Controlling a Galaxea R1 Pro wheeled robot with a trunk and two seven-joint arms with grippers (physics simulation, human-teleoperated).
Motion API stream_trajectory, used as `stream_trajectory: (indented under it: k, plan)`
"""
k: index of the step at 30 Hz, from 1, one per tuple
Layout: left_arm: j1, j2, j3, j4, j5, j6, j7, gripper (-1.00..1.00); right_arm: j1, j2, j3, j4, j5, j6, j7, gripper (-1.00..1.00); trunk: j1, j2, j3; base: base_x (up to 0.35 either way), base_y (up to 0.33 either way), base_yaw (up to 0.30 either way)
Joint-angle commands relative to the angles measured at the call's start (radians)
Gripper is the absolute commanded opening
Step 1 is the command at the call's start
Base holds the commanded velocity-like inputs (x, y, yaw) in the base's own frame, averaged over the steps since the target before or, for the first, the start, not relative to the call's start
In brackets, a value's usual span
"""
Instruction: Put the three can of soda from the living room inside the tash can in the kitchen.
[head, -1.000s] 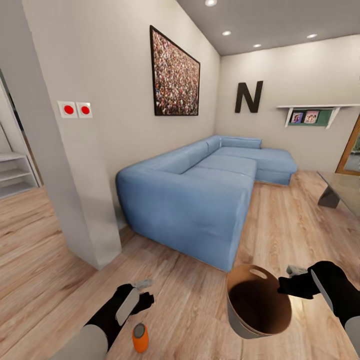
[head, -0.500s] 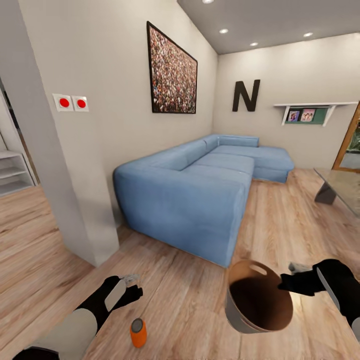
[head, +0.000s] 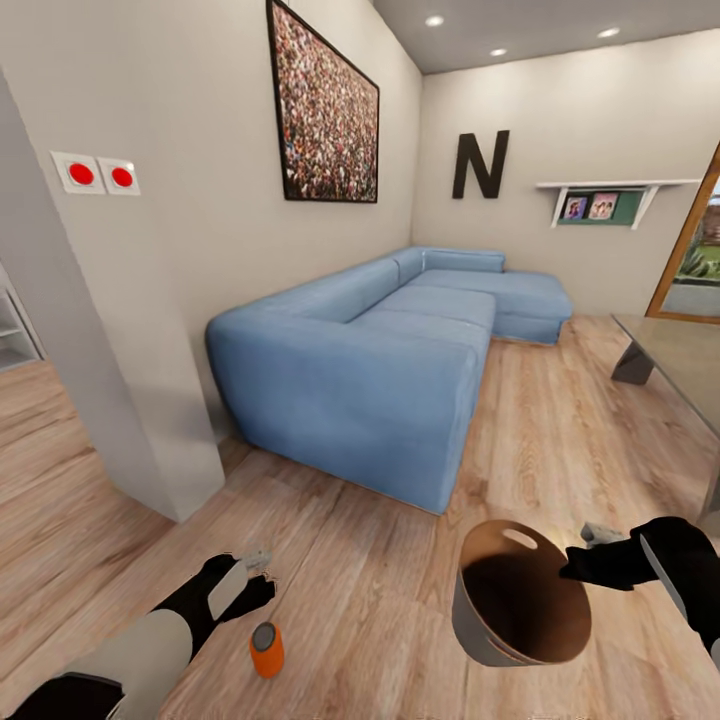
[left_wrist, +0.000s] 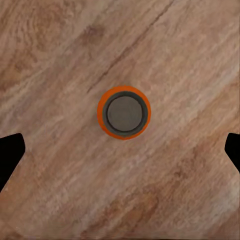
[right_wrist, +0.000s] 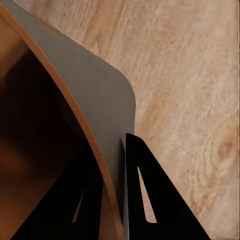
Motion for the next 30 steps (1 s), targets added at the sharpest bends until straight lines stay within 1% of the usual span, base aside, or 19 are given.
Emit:
stream_trajectory:
  k: [1, 4, 7, 14, 18, 22, 25, 28, 30]
  plan:
    - [0.0, 0.0, 0.001, 0.004, 0.0, -0.001, 0.023, 1.0, -0.001, 0.0, -0.001, 0.0, -0.039, 0.013, 0.006, -1.0, 0.0, 0.0, -0.004, 0.0, 0.0, -0.002]
    - [0.0, -0.001, 0.0, 0.009, 0.0, -0.002, 0.062, 1.0, -0.002, 0.002, 0.0, 0.0, -0.038, 0.013, 0.006, -1.0, 0.002, -0.001, -0.015, 0.0, 0.0, -0.001]
    - [0.0, -0.002, -0.001, 0.01, -0.001, -0.002, 0.076, 1.0, -0.002, 0.004, 0.001, 0.001, -0.038, 0.013, 0.006, -1.0, 0.003, -0.002, -0.027, 0.0, 0.0, 0.0]
    - [0.0, -0.006, -0.003, 0.011, 0.001, -0.004, 0.074, 1.0, -0.002, 0.004, 0.001, 0.001, -0.038, 0.013, 0.006, -1.0, 0.006, -0.003, -0.054, 0.0, 0.0, 0.0]
    - [0.004, -0.007, -0.007, 0.009, 0.0, -0.006, 0.071, 1.0, -0.002, 0.004, 0.001, 0.001, -0.038, 0.013, 0.006, -1.0, 0.006, -0.003, -0.054, 0.0, 0.0, 0.0]
    - [0.01, -0.003, -0.009, 0.009, -0.001, -0.007, 0.069, 1.0, -0.002, 0.003, 0.001, 0.0, -0.038, 0.013, 0.006, -1.0, 0.006, -0.003, -0.054, 0.192, 0.0, 0.0]
    - [0.01, -0.008, -0.007, 0.006, 0.001, -0.006, 0.071, 1.0, -0.002, 0.003, 0.001, 0.0, -0.038, 0.013, 0.006, -1.0, 0.006, -0.003, -0.054, 0.138, 0.0, 0.0]
    - [0.01, -0.012, 0.007, -0.002, 0.019, -0.003, 0.073, 1.0, -0.001, 0.003, 0.001, 0.0, -0.039, 0.013, 0.006, -1.0, 0.006, -0.003, -0.054, 0.042, 0.0, 0.0]
    - [0.009, -0.015, 0.012, -0.006, 0.028, -0.002, 0.069, 1.0, -0.001, 0.002, 0.002, 0.0, -0.039, 0.013, 0.006, -1.0, 0.007, -0.004, -0.062, 0.016, 0.0, 0.0]
